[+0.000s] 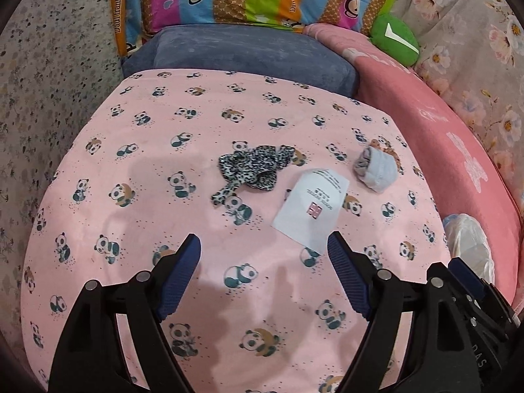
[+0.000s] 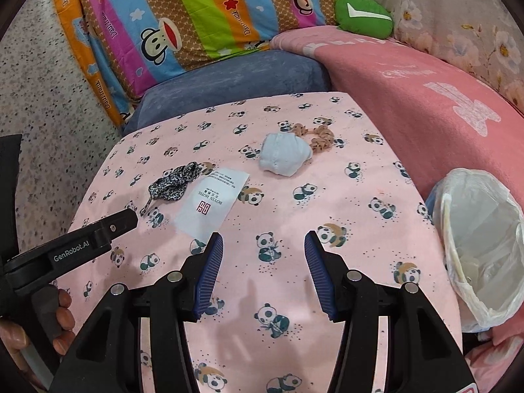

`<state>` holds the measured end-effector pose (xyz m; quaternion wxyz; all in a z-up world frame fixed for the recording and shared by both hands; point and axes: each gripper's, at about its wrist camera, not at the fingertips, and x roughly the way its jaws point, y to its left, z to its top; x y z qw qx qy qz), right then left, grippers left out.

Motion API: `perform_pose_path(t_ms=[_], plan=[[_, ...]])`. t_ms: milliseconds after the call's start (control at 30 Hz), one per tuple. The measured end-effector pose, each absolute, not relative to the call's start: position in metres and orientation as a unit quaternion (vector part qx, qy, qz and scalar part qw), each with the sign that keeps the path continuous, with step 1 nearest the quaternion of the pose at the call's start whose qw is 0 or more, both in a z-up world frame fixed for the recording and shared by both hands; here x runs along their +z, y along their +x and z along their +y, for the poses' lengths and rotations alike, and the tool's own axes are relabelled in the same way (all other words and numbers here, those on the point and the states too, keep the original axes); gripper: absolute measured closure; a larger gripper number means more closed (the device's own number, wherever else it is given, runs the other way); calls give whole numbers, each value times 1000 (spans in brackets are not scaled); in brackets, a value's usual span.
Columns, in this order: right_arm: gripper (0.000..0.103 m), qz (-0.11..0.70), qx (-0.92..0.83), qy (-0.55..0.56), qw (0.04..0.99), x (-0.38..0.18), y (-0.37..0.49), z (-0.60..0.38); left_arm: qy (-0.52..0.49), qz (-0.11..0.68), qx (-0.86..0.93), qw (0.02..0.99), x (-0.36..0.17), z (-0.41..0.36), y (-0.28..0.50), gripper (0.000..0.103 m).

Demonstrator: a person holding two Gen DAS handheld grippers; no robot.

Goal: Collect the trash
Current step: 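Move both grippers back to the leopard scrunchie and paper packet, then grasp the leopard-print scrunchie with the left gripper while the right grasps the white paper packet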

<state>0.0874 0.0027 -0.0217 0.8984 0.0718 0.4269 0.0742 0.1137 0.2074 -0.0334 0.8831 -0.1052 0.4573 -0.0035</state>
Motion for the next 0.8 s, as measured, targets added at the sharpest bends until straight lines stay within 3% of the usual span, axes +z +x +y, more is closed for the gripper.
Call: perform_pose_path(t_ms=[467, 600, 800], plan=[[52, 460, 118, 85, 876, -66, 159, 69, -93, 471, 25, 877, -62, 244, 177, 27], [45, 466, 102, 95, 874, -80, 184, 76, -97, 478, 13, 873, -74, 242, 200, 27], [44, 479, 93, 99, 867, -100, 212, 85, -102, 487, -7, 867, -91, 235, 229, 27]])
